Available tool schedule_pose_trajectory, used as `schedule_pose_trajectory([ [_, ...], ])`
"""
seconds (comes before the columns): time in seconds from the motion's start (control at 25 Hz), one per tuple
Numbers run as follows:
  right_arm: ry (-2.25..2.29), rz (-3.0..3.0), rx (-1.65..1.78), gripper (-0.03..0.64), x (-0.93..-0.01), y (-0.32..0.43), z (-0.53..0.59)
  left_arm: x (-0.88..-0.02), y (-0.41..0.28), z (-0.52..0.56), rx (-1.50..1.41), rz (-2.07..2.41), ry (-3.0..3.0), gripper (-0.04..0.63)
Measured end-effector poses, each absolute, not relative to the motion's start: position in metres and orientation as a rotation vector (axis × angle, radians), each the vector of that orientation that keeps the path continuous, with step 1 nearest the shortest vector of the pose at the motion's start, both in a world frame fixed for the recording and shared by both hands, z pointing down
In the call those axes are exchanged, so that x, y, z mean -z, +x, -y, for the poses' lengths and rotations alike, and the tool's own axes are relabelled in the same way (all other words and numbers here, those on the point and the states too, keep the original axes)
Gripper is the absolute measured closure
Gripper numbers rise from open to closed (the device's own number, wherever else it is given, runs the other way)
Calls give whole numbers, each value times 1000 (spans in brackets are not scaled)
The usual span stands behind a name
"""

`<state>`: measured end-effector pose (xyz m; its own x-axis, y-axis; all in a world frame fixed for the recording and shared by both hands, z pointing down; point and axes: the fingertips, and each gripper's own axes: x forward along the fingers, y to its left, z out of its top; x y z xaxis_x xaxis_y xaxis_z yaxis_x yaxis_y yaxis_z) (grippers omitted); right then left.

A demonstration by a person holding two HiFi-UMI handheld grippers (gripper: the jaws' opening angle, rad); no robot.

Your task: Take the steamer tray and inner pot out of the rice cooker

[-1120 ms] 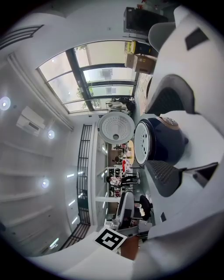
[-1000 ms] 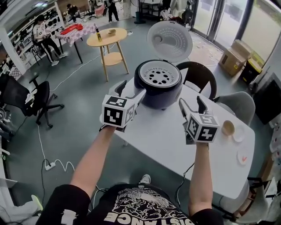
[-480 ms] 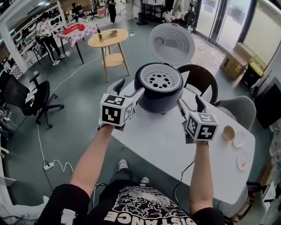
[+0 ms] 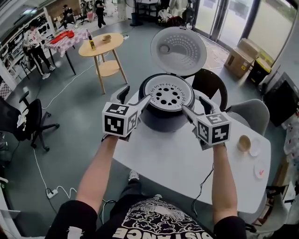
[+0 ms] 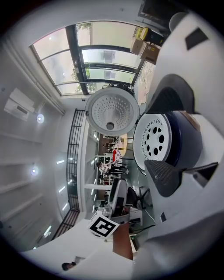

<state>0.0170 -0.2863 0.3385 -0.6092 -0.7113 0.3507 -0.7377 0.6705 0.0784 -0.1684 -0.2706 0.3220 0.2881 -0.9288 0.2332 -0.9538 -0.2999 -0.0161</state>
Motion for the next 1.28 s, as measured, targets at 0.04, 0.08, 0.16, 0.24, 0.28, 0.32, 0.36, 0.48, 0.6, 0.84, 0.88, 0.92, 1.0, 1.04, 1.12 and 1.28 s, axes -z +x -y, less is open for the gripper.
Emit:
schedule_pose_trajectory([
  [0.04, 1129, 2520, -100, 284, -339, 6, 297, -323, -177, 283, -300, 1761, 2425, 244],
  [0.08, 1119, 2504, -97, 284, -341, -4, 308, -325, -185, 295, -302, 1742, 2436, 244],
  [0.16, 1096, 2465, -87, 284, -345, -24, 327, -329, -201, 318, -303, 1695, 2464, 242],
  [0.24, 1065, 2421, -79, 280, -350, -46, 343, -333, -216, 340, -302, 1640, 2493, 242],
  [0.28, 1043, 2405, -80, 275, -353, -58, 351, -334, -224, 350, -304, 1618, 2505, 242],
  [0.32, 1017, 2392, -87, 265, -356, -70, 359, -335, -232, 361, -308, 1600, 2517, 242],
  [0.36, 989, 2377, -98, 260, -359, -81, 368, -336, -240, 371, -314, 1580, 2530, 242],
  [0.48, 920, 2301, -131, 261, -370, -104, 385, -339, -248, 402, -325, 1481, 2581, 242],
  [0.6, 870, 2236, -157, 261, -381, -115, 403, -344, -247, 427, -338, 1395, 2627, 242],
  [0.84, 765, 2122, -254, 260, -411, -127, 426, -353, -241, 459, -368, 1259, 2707, 242],
  [0.88, 747, 2098, -264, 259, -417, -127, 429, -354, -239, 463, -368, 1241, 2717, 242],
  [0.92, 731, 2074, -274, 259, -423, -127, 431, -355, -238, 467, -368, 1223, 2726, 242],
  [1.0, 702, 2028, -288, 259, -434, -127, 435, -358, -236, 476, -370, 1187, 2743, 242],
  [1.04, 683, 2009, -293, 259, -438, -128, 437, -360, -235, 479, -373, 1169, 2750, 242],
  [1.12, 651, 1977, -304, 259, -446, -131, 439, -365, -233, 486, -379, 1135, 2762, 242],
  [1.28, 634, 1919, -332, 261, -456, -130, 450, -371, -226, 497, -387, 1075, 2782, 242],
])
